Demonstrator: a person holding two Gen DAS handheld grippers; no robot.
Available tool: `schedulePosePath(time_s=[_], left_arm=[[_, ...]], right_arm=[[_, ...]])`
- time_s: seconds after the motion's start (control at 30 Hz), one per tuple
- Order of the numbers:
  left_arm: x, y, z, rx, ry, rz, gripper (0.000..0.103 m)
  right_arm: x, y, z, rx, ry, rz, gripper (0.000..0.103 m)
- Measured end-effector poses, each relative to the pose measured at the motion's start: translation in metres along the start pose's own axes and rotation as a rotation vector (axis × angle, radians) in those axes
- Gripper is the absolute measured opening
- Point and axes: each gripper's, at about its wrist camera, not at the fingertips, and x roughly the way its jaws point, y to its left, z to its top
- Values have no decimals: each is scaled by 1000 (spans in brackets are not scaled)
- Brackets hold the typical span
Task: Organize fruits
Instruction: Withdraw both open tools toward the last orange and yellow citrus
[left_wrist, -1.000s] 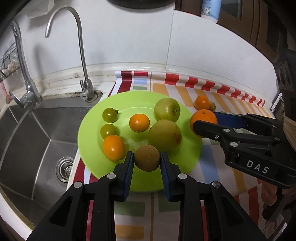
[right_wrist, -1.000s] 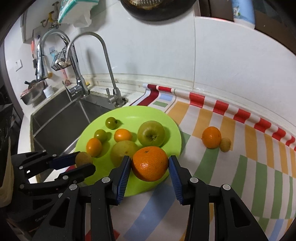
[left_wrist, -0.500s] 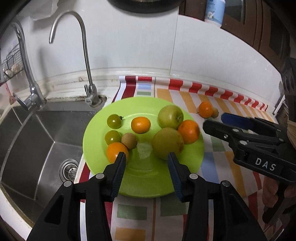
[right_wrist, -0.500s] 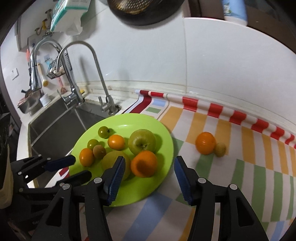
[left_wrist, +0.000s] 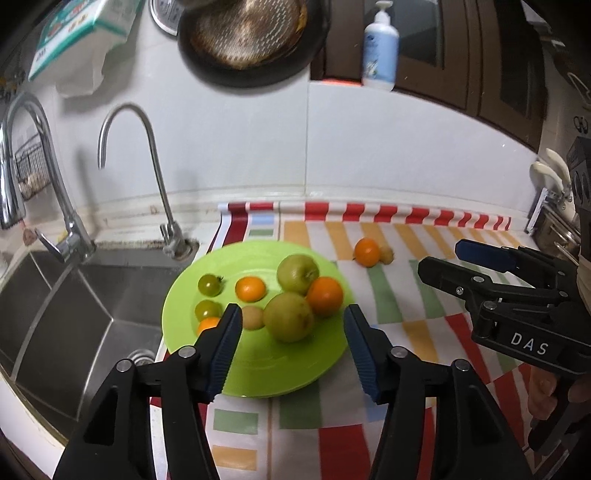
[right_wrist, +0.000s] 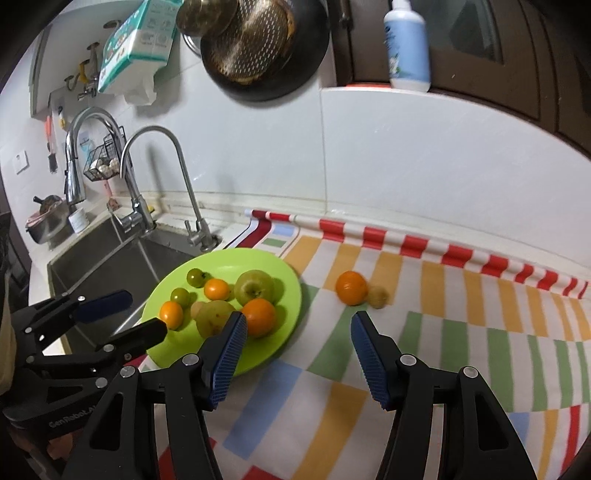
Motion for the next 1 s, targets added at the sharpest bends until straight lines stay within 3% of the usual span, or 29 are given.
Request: schedulePosePath(time_s=[0.43,1.0], left_arm=[[-3,-44,19,53,-75,-10,66],[48,-74,44,126,-71,14,75]], right_arm=[[-28,-35,1,-29,-45,-52,60],[7,-75,14,-109,-21,-31,60]])
